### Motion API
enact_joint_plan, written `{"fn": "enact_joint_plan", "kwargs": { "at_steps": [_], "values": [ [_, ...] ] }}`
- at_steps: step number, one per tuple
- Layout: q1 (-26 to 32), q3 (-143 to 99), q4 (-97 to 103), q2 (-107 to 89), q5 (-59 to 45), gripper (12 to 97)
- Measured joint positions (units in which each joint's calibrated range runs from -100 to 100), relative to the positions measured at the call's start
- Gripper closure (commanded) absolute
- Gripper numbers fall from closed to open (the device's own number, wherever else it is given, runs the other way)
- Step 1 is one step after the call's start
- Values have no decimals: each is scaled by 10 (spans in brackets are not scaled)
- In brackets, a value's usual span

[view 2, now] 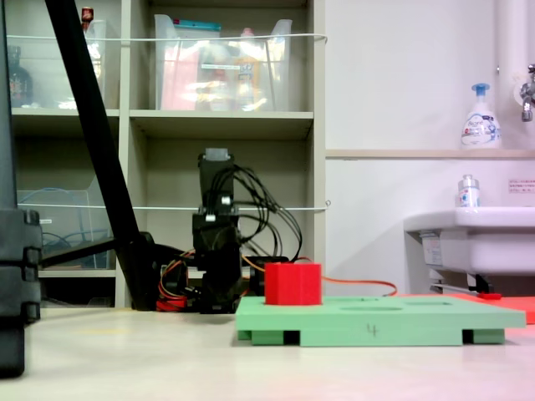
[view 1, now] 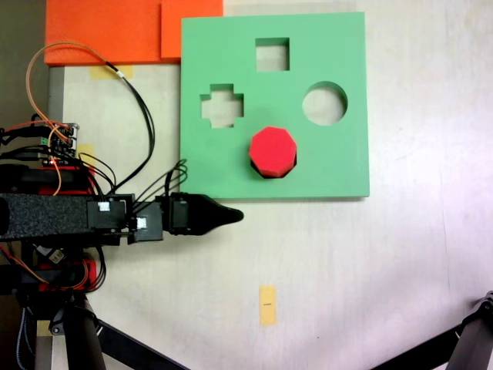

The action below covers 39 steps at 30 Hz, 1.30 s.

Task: Put the octagonal pillar block into the corresponding hole

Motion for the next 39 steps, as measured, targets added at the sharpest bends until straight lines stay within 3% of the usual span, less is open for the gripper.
{"fn": "enact_joint_plan", "kwargs": {
  "at_steps": [6,15,39],
  "values": [
    [-12,-129,35,-25,-3,609],
    [-12,-132,-71,-31,-6,615],
    [-13,-132,-75,-31,-6,595]
  ]
}}
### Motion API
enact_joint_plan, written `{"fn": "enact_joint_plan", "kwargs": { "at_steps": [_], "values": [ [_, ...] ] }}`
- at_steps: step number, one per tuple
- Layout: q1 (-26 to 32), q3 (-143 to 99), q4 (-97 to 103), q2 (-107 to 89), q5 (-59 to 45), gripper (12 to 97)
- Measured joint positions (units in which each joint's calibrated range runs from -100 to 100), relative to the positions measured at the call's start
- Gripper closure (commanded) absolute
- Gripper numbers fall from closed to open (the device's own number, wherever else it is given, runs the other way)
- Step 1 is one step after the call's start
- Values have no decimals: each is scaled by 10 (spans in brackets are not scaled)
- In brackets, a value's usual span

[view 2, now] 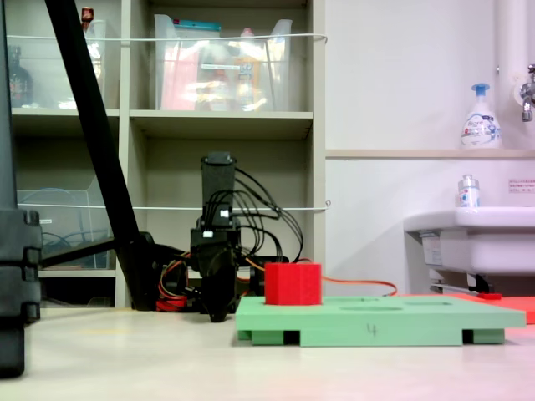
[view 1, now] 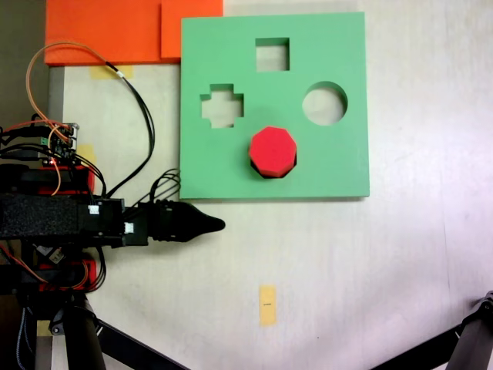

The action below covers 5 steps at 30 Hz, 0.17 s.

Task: Put the octagonal pillar block into the corresponding hole

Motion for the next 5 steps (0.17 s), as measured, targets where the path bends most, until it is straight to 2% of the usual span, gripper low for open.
{"fn": "enact_joint_plan", "kwargs": {
  "at_steps": [5],
  "values": [
    [0,0,0,0,0,595]
  ]
}}
